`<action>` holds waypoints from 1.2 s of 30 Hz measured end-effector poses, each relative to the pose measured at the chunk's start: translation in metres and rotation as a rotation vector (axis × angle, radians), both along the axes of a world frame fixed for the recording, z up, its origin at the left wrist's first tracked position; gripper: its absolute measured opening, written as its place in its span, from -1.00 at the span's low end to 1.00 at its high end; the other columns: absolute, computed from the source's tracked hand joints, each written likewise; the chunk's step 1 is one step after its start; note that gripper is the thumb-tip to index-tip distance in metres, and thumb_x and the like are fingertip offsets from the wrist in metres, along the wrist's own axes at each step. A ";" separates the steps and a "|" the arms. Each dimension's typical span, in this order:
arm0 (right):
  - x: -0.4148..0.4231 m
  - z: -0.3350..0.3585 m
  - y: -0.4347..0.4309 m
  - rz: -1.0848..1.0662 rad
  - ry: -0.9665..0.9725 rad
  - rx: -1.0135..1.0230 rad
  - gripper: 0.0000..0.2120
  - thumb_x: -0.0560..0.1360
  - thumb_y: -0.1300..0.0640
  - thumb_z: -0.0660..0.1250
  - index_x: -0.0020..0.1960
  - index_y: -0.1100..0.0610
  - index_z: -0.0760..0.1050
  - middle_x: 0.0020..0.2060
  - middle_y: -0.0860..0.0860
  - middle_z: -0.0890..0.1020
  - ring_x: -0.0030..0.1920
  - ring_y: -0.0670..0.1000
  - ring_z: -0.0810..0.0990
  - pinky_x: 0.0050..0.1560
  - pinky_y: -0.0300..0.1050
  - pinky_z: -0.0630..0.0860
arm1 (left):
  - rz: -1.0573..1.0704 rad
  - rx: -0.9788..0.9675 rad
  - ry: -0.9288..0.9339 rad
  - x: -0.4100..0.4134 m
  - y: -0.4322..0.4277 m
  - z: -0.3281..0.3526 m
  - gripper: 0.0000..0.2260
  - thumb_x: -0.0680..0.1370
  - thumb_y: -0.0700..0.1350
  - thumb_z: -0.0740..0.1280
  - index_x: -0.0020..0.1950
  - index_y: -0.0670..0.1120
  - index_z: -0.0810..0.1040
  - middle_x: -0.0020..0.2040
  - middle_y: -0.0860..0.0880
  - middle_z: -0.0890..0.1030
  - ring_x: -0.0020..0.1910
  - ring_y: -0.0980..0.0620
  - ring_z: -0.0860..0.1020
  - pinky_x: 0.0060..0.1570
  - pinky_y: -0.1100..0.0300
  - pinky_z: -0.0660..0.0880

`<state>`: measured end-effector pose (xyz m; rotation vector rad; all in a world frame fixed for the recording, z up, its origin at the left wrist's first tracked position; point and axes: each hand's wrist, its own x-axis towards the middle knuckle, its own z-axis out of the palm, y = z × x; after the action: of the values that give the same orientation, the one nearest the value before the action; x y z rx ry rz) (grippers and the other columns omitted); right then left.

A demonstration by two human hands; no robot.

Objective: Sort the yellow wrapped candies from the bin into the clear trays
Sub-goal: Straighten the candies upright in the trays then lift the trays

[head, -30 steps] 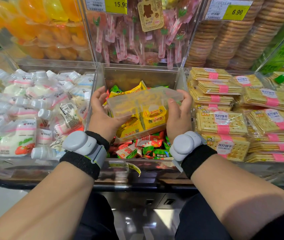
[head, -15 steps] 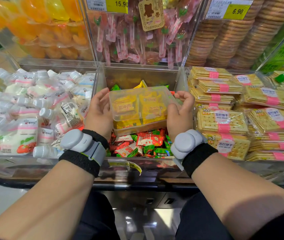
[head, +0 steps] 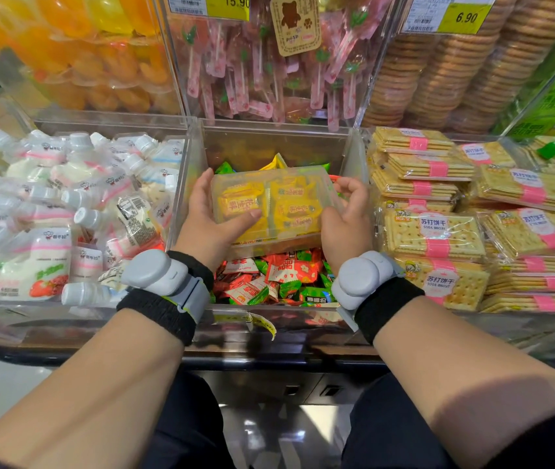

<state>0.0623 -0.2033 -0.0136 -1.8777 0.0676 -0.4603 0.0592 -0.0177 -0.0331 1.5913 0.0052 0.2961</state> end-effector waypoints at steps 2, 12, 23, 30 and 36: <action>0.000 0.000 0.000 0.010 0.001 0.007 -0.62 0.44 0.30 0.17 0.23 0.09 0.29 0.24 0.06 0.42 0.16 0.07 0.47 0.03 -0.03 0.44 | 0.014 0.099 0.002 -0.001 0.001 -0.002 -0.05 0.17 0.12 0.55 0.45 0.11 0.12 0.41 0.07 0.30 0.33 0.22 0.34 0.36 0.11 0.31; 0.001 -0.002 0.002 0.010 0.064 0.011 -0.58 0.46 0.24 0.19 0.29 0.05 0.27 0.22 0.01 0.46 0.03 0.02 0.48 -0.07 -0.13 0.36 | -0.017 0.146 -0.012 -0.004 0.002 -0.002 0.01 0.19 0.00 0.59 0.48 0.12 0.05 0.44 0.07 0.24 0.36 0.16 0.31 0.37 0.10 0.28; 0.003 -0.003 0.001 0.010 0.179 -0.009 -0.65 0.44 0.14 0.22 0.22 -0.02 0.30 -0.21 -0.17 0.48 -0.27 -0.08 0.48 -0.35 -0.18 0.39 | 0.002 0.210 -0.002 -0.002 0.002 -0.003 0.03 0.22 -0.06 0.58 0.50 0.09 -0.01 0.39 0.13 0.24 0.30 0.24 0.31 0.20 0.39 0.29; 0.001 -0.001 0.000 0.043 0.188 0.010 -0.66 0.45 0.14 0.23 0.19 -0.05 0.30 -0.19 -0.14 0.50 -0.24 -0.03 0.51 -0.32 -0.14 0.43 | 0.012 0.252 -0.010 -0.002 0.002 -0.003 0.02 0.23 -0.04 0.57 0.49 0.12 -0.02 0.43 0.12 0.19 0.29 0.27 0.27 0.16 0.46 0.25; 0.000 0.001 0.000 0.043 0.176 0.016 -0.68 0.46 0.15 0.23 0.19 -0.02 0.31 -0.20 -0.20 0.47 -0.24 -0.08 0.49 -0.26 -0.12 0.46 | 0.013 0.254 -0.007 -0.002 0.002 -0.003 0.03 0.22 -0.03 0.58 0.49 0.13 -0.03 0.48 0.08 0.18 0.35 0.20 0.26 0.25 0.30 0.24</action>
<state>0.0619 -0.2032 -0.0127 -1.8964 0.1481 -0.2636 0.0574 -0.0153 -0.0364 1.8425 -0.0286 0.3222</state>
